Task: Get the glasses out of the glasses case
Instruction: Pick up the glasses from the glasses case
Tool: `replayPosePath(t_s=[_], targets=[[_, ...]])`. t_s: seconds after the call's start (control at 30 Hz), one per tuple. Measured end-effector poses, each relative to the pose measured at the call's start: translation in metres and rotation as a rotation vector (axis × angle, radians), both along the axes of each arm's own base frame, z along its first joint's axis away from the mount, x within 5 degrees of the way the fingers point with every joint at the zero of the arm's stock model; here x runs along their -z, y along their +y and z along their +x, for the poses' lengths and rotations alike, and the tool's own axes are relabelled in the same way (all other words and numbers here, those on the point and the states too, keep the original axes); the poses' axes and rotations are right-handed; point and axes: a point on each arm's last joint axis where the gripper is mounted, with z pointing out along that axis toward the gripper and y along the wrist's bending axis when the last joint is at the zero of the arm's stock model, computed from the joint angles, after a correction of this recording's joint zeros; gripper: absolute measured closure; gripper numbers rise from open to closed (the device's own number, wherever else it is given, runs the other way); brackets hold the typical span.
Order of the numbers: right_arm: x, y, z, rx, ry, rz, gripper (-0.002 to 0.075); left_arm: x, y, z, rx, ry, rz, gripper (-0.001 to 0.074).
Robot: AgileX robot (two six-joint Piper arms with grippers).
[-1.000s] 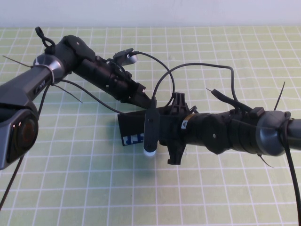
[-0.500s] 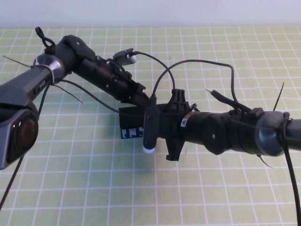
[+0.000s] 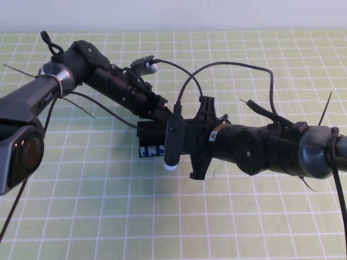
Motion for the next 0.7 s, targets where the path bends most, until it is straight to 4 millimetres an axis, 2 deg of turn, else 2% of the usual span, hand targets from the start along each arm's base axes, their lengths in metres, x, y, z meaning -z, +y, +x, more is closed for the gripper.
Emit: replayPosePath(t_s=[0.17, 0.27, 0.37, 0.53, 0.63, 0.7], targets=[[-0.001, 0.000, 0.001, 0.027, 0.009, 0.027, 0.0715, -0.005, 0.006, 0.002, 0.000, -0.023, -0.001, 0.0739], [-0.001, 0.000, 0.001, 0.035, 0.012, 0.036, 0.0716, -0.022, 0.021, 0.006, -0.024, -0.061, -0.001, 0.0739], [-0.001, 0.000, 0.001, 0.044, 0.016, 0.044, 0.0717, -0.050, 0.047, 0.010, -0.073, -0.117, -0.009, 0.0739], [-0.001, -0.001, 0.001, 0.063, 0.029, 0.062, 0.0717, -0.112, 0.093, 0.008, -0.163, -0.239, -0.019, 0.0739], [-0.002, -0.001, 0.002, 0.075, 0.029, 0.075, 0.0717, -0.148, 0.105, -0.006, -0.167, -0.319, -0.019, 0.0739], [-0.002, -0.001, 0.002, 0.084, 0.029, 0.084, 0.0717, -0.162, 0.106, -0.021, -0.145, -0.344, -0.020, 0.0739]])
